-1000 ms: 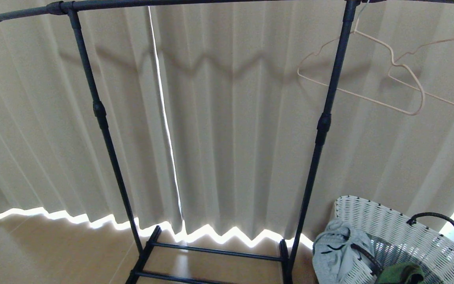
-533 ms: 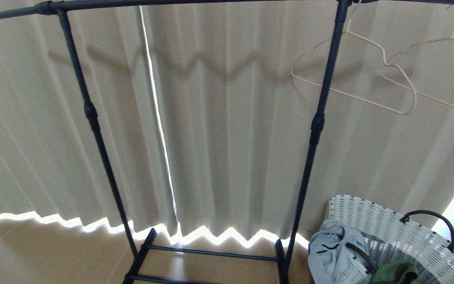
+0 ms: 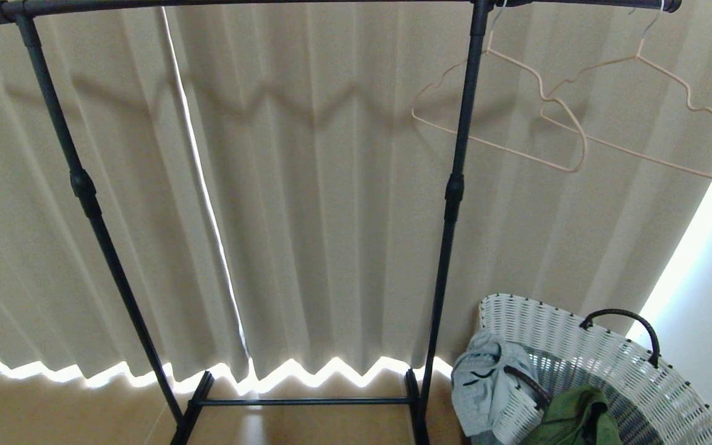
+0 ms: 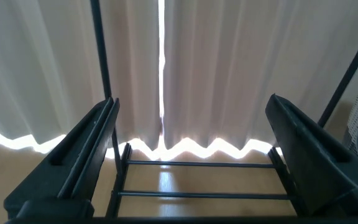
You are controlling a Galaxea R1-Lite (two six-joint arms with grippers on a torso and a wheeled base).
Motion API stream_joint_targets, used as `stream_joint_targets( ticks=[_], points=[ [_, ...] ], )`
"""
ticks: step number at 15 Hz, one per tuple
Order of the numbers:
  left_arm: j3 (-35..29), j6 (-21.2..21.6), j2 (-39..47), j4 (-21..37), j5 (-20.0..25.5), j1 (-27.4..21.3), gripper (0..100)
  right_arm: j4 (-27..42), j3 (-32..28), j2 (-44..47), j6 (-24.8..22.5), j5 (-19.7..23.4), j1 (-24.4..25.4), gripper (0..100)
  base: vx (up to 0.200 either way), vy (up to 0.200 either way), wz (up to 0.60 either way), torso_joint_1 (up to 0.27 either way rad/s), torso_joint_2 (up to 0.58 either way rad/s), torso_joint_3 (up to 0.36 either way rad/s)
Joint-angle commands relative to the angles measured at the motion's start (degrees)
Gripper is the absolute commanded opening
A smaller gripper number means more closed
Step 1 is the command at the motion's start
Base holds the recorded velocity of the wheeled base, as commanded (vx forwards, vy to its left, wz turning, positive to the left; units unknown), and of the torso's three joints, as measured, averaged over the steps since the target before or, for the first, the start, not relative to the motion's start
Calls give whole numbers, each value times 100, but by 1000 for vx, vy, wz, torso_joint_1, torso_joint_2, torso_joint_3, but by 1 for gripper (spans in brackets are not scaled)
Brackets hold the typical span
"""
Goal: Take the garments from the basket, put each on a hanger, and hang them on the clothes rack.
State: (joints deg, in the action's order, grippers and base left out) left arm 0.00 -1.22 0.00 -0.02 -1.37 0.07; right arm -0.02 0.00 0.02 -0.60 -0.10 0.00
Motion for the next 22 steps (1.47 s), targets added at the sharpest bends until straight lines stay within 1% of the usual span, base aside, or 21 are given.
stream_joint_targets(
  ticks=[1,4,8,12,13,14,15,16,17,18,19,20,21,22],
  points=[
    [0,-1,0,2,-4,1,100,-6,0,6,-2,1,0,100,0,0,0,0,0,0],
    [0,-1,0,-6,-13,1,100,2,0,6,-81,1,0,100,0,0,0,0,0,0],
    [0,-28,0,-6,-22,1,100,20,0,6,7,54,0,100,0,0,0,0,0,0],
    [0,-28,0,2,-39,1,100,-15,-9,-2,-2,36,0,100,0,0,0,0,0,0],
    [0,-28,0,2,-39,1,100,82,-404,68,-28,194,44,100,0,0,0,0,0,0],
    [0,-28,0,2,-39,1,100,284,-721,332,-46,212,149,100,0,0,0,0,0,0],
    [0,-28,0,2,-39,1,100,521,-1028,648,-169,203,272,100,0,0,0,0,0,0],
    [0,-28,0,2,-39,1,100,776,-1230,1017,-397,177,334,100,0,0,0,0,0,0],
    [0,-28,0,2,-39,1,100,1031,-1406,1571,-652,133,343,100,0,0,0,0,0,0],
    [0,-36,0,-6,-48,1,100,1092,-1521,2423,-925,62,334,100,0,0,0,0,0,0],
    [0,-45,0,2,-48,1,100,1092,-1608,3065,-1109,1,334,100,0,0,0,0,0,0],
    [0,-45,0,-6,-48,1,100,1083,-1731,3997,-1276,-148,325,100,0,0,0,0,0,0],
    [0,-45,0,-6,-48,1,100,1057,-1758,4506,-1382,-263,308,100,0,0,0,0,0,0],
    [0,-45,0,2,-48,1,100,855,-1767,5412,-1619,-430,272,100,0,0,0,0,0,0]
  ],
)
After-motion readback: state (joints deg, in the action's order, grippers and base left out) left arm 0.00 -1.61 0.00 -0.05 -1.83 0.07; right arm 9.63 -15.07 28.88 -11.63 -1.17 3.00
